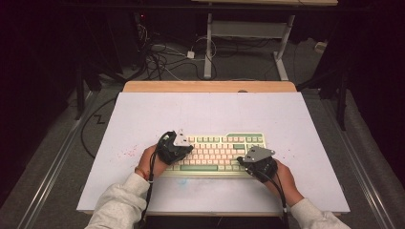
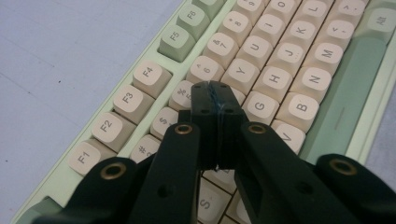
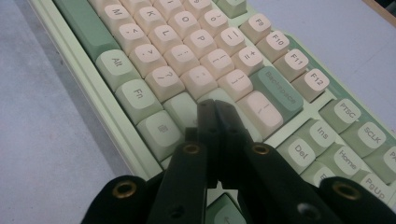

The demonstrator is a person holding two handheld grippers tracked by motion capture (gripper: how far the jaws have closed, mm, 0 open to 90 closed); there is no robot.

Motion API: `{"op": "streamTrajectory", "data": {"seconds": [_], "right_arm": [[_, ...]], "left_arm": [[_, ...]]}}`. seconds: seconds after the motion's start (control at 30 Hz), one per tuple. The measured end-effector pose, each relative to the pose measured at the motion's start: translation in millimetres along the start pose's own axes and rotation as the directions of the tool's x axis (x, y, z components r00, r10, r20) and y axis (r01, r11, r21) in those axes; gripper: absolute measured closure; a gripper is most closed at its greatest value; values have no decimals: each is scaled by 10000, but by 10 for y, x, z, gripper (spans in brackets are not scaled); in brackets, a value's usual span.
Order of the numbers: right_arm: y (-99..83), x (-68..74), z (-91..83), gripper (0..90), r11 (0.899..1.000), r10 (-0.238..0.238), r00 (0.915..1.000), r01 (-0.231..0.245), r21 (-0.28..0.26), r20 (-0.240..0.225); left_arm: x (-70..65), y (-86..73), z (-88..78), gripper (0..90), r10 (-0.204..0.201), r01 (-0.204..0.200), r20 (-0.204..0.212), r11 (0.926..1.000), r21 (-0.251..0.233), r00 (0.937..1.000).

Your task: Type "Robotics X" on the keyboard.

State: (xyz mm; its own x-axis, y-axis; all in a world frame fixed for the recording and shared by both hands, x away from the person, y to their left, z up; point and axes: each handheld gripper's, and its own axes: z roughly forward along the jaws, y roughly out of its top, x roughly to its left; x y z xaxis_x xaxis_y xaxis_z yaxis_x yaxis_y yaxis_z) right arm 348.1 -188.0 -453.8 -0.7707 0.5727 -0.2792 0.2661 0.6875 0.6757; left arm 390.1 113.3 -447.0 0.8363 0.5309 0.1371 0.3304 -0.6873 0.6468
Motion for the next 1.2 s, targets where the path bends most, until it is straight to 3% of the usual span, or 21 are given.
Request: {"op": "streamTrajectory", "data": {"seconds": [0.33, 0.37, 0.4, 0.6, 1.2], "right_arm": [[-2, -3, 0, 900, 10000, 29, 10000, -29, -14, -19], [-2, -3, 0, 900, 10000, 29, 10000, -29, -14, -19], [0, 0, 0, 900, 10000, 13, 10000, -13, 2, -21], [4, 5, -7, 900, 10000, 9, 10000, -9, 68, -18], [5, 8, -6, 900, 10000, -72, 10000, 72, 27, 21]], "left_arm": [[0, -1, 10, 873, -47, 47, 19, 10000, -1, 10000], [4, -2, 23, 873, -5, 3, 82, 9998, 203, 10000], [2, -8, 32, 877, -157, 156, 92, 9998, 80, 9998], [-8, 1, -25, 874, 5, -6, -167, 10000, -58, 9999], [-9, 6, -100, 874, 88, -99, -364, 9995, -284, 9993]]}}
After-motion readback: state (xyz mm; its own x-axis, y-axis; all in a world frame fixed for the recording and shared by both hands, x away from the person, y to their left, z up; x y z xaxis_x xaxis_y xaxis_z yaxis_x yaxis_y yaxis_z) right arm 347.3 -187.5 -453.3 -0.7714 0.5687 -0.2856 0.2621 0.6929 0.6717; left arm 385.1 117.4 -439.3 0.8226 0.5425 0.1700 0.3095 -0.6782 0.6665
